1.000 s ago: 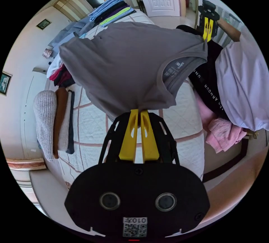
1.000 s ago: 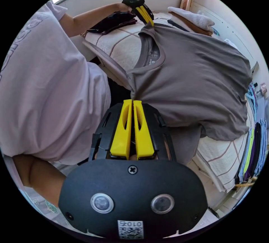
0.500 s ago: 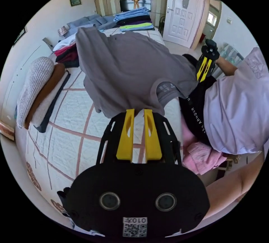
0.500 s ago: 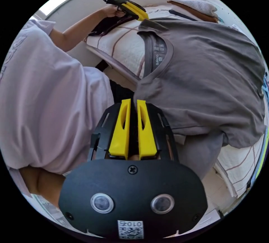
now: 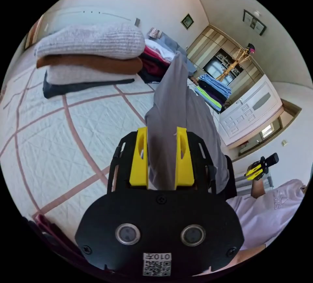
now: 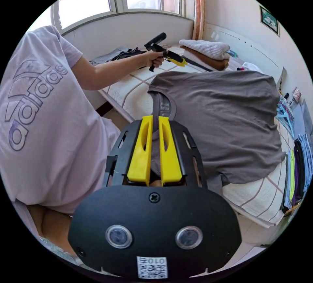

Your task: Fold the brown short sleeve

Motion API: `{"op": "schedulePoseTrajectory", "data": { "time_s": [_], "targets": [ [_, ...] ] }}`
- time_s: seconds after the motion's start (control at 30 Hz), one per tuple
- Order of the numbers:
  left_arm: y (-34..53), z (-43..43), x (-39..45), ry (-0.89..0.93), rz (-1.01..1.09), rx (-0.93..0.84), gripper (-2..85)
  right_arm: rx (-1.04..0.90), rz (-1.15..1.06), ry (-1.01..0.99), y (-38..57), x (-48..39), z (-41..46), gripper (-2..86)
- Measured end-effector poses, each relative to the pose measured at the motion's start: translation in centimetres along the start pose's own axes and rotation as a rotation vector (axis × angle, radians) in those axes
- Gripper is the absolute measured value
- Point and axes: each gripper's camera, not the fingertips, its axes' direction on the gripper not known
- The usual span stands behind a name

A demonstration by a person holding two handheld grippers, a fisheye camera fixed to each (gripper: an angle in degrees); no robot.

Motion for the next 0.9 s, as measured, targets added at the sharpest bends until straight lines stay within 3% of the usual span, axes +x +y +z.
{"op": "schedulePoseTrajectory", "data": {
  "time_s": [0.17,0.27,0.4,0.5,0.57,0.63,0.77,0.9],
  "targets": [
    [-1.9,2.7,0.6,-0.011,-0.023,-0.097,3.4,0.010,0.059,0.043,3.2,-1.1,-1.0,4.3],
    [-2.9,2.2,5.9,-0.183,0.121,-0.066,1.0,0.023,0.093,0.040,4.7,-1.4,-0.9,4.0],
    [-0.9,2.3,21.9,-0.478,0.656,-0.044,0.5,0.012,0.100,0.032,5.6,-1.9,-0.1,3.9],
    [0.9,2.2,24.0,-0.681,0.563,-0.019,1.3,-0.015,0.098,0.044,6.0,-2.2,0.6,4.0],
    [1.6,0.6,21.5,-0.668,0.433,0.014,3.4,-0.029,0.087,0.043,6.7,-2.8,0.7,4.0],
    [1.9,-0.9,16.8,-0.564,0.265,-0.051,9.2,-0.038,0.088,0.047,7.5,-3.2,0.7,4.0],
    [2.3,-0.8,10.5,-0.526,0.108,-0.186,13.3,-0.005,0.120,0.052,9.3,-3.7,0.5,3.9],
    [2.4,0.9,6.0,-0.165,0.009,-0.247,10.1,0.024,0.133,0.054,9.8,-4.3,0.4,3.9]
  ]
}}
